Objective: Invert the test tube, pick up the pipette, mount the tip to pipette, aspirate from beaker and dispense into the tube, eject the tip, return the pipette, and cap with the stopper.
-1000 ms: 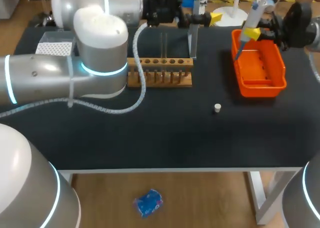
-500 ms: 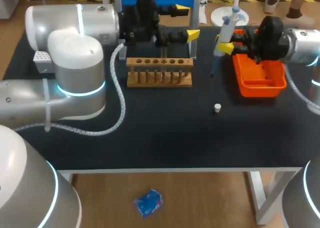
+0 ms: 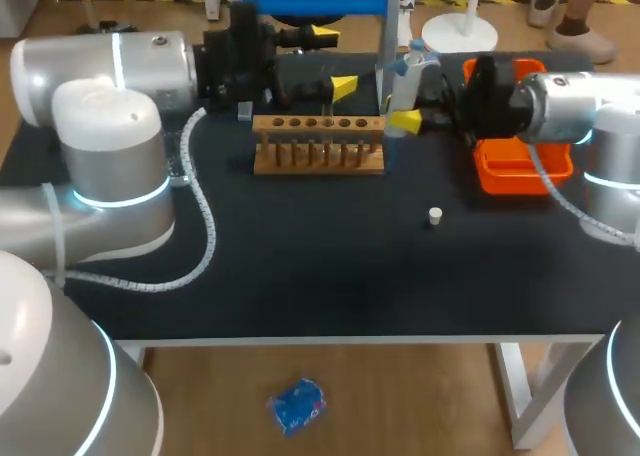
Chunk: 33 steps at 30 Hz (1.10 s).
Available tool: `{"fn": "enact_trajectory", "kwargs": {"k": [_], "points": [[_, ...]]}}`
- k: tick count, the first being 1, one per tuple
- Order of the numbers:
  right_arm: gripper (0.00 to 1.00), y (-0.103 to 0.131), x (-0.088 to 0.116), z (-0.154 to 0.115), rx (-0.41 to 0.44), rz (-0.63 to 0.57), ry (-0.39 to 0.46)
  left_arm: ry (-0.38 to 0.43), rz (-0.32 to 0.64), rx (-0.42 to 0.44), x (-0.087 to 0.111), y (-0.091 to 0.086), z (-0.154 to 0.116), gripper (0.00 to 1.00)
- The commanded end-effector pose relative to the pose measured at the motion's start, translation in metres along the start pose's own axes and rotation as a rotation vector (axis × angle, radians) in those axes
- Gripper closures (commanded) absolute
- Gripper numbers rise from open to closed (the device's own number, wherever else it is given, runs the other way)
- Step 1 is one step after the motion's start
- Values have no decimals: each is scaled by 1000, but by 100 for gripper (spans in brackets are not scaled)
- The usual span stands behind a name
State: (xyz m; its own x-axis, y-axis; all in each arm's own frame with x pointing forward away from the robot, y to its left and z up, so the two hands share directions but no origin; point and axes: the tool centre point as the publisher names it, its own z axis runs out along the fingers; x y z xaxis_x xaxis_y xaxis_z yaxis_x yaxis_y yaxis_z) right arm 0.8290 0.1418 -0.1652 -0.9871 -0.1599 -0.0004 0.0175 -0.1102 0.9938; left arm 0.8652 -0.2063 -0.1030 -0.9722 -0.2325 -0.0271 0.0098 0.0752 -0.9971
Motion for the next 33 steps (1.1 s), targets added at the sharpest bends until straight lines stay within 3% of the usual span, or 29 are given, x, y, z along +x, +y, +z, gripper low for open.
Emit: {"fn": "enact_trajectory", "kwargs": {"k": [1, 14, 21, 33], "points": [[100, 2, -6, 3, 23, 5, 17, -26, -3, 4, 8, 3, -7, 0], [100, 2, -6, 3, 23, 5, 17, -26, -3, 4, 8, 3, -7, 0], [100, -11, -8, 22, 27, 10, 44, 2, 2, 3, 7, 6, -4, 0], [100, -2, -24, 42, 47, -2, 91, 18, -14, 22, 9, 15, -1, 0]]}}
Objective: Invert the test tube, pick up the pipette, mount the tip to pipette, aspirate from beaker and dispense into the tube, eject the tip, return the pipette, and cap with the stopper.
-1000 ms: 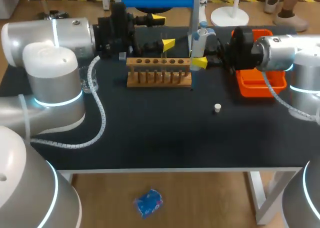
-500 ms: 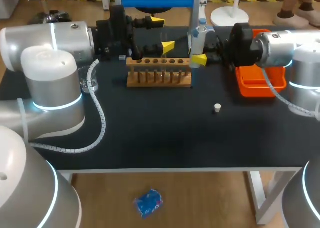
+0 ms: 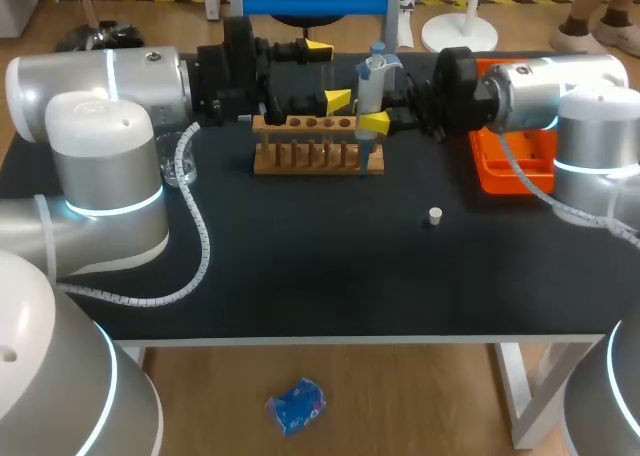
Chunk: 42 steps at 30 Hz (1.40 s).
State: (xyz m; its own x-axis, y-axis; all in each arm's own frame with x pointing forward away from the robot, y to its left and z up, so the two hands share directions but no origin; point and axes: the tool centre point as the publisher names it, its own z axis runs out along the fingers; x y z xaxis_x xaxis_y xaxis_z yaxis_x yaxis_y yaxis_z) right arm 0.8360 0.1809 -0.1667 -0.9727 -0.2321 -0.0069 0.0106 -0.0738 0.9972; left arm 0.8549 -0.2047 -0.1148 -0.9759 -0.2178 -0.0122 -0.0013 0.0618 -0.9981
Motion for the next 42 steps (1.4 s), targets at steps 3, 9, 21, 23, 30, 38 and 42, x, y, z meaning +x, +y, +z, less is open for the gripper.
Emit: {"fn": "enact_trajectory", "kwargs": {"k": [3, 9, 21, 23, 30, 38, 42], "points": [[100, 6, -15, 9, 13, -4, 21, 4, 0, 16, -1, 4, 3, 0], [100, 5, -22, 21, 16, 2, 41, 10, 3, 23, -2, 4, 5, 0], [100, 3, -31, 34, 10, 7, 59, 26, 3, 30, -1, 5, 6, 5], [100, 3, -32, 34, 8, 6, 59, 29, 2, 30, -1, 5, 6, 12], [100, 2, -33, 35, -1, 5, 58, 32, 1, 33, -2, 6, 6, 35], [100, 3, -35, 36, -8, 2, 59, 41, 0, 38, -3, 5, 8, 49], [100, 3, -34, 37, -9, 2, 58, 44, 0, 35, -3, 5, 8, 49]]}}
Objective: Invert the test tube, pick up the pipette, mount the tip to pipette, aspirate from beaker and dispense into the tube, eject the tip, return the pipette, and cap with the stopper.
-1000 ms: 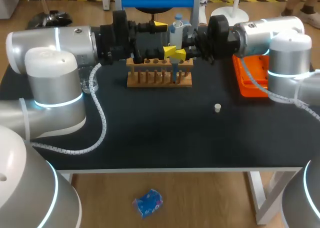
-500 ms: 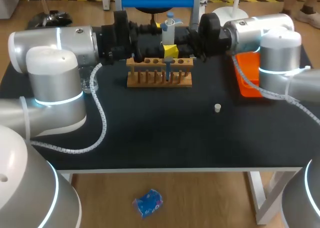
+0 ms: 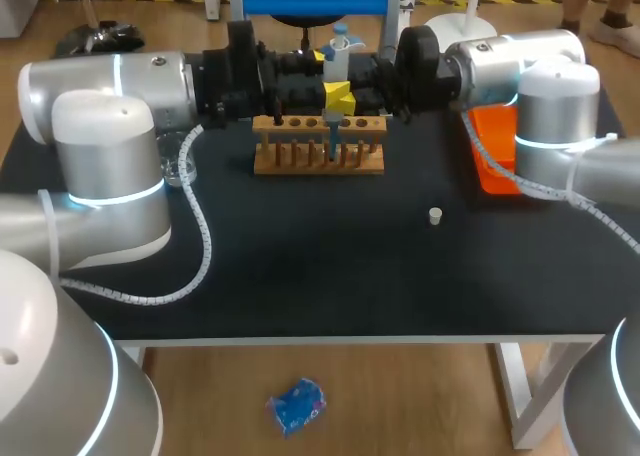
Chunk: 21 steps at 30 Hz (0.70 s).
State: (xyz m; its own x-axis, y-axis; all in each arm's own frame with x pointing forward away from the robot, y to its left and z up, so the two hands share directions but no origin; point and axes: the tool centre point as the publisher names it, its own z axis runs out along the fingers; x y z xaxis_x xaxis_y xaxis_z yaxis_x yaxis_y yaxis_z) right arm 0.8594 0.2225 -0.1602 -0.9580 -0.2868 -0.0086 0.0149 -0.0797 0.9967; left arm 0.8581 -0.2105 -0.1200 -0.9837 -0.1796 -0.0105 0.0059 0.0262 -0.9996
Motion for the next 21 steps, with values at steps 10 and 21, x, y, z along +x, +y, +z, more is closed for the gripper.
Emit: {"fn": "enact_trajectory", "kwargs": {"k": [10, 21], "points": [[100, -3, -3, -1, -1, 6, -7, 14, 1, -1, -1, 0, 3, 42], [100, -2, -8, 0, -9, 1, -9, 26, -2, 5, -1, 1, 6, 47]]}}
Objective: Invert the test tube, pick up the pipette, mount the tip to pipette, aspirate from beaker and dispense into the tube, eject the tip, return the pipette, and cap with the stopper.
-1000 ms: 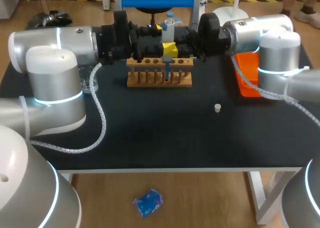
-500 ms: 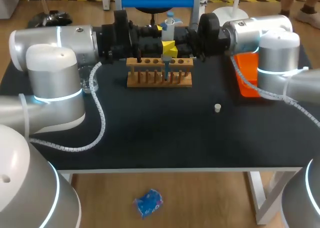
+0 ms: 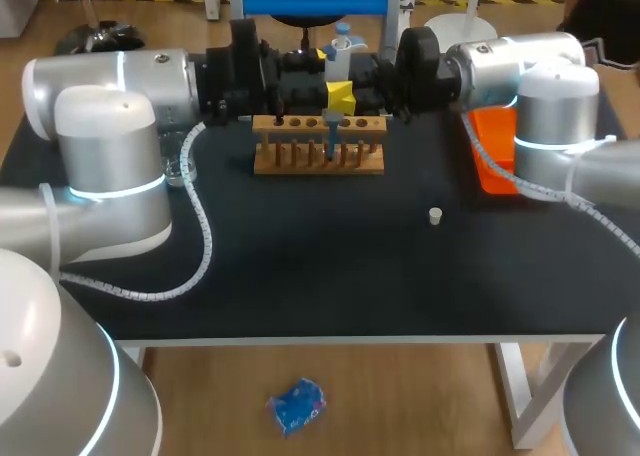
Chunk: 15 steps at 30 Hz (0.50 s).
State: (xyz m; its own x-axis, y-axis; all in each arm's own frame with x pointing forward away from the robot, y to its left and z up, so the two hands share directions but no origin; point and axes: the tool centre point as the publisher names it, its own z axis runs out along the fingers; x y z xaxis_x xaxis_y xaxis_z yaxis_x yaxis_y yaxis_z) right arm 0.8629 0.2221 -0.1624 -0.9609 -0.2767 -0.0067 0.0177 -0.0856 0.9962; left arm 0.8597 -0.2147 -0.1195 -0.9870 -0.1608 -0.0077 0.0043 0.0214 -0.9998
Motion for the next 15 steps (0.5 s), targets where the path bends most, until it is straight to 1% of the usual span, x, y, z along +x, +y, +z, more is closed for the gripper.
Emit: {"fn": "enact_trajectory", "kwargs": {"k": [1, 2, 3, 4, 10, 11, 13, 15], "points": [[100, 0, -5, 1, -2, -1, 2, 6, 0, -1, 0, 1, 2, 49], [100, 0, -5, 1, -2, 0, 3, 6, 0, -1, 0, 1, 1, 48], [100, 0, -5, 2, -2, 1, 3, 7, 0, -2, 0, 2, 1, 50], [100, 0, -5, 3, -2, 2, 5, 8, 0, -3, 0, 2, 1, 49], [100, 1, -5, 2, 0, 3, 7, 4, 0, -13, 0, 2, 0, 52], [100, 1, -4, 2, 1, 2, 6, 3, 0, -14, 0, 3, -1, 51], [100, 2, -5, 1, 3, 0, 6, -10, 3, -15, -1, 3, -3, 42], [100, 2, -5, 1, 6, -1, 7, -17, 0, -18, -2, 4, -5, 40]]}}
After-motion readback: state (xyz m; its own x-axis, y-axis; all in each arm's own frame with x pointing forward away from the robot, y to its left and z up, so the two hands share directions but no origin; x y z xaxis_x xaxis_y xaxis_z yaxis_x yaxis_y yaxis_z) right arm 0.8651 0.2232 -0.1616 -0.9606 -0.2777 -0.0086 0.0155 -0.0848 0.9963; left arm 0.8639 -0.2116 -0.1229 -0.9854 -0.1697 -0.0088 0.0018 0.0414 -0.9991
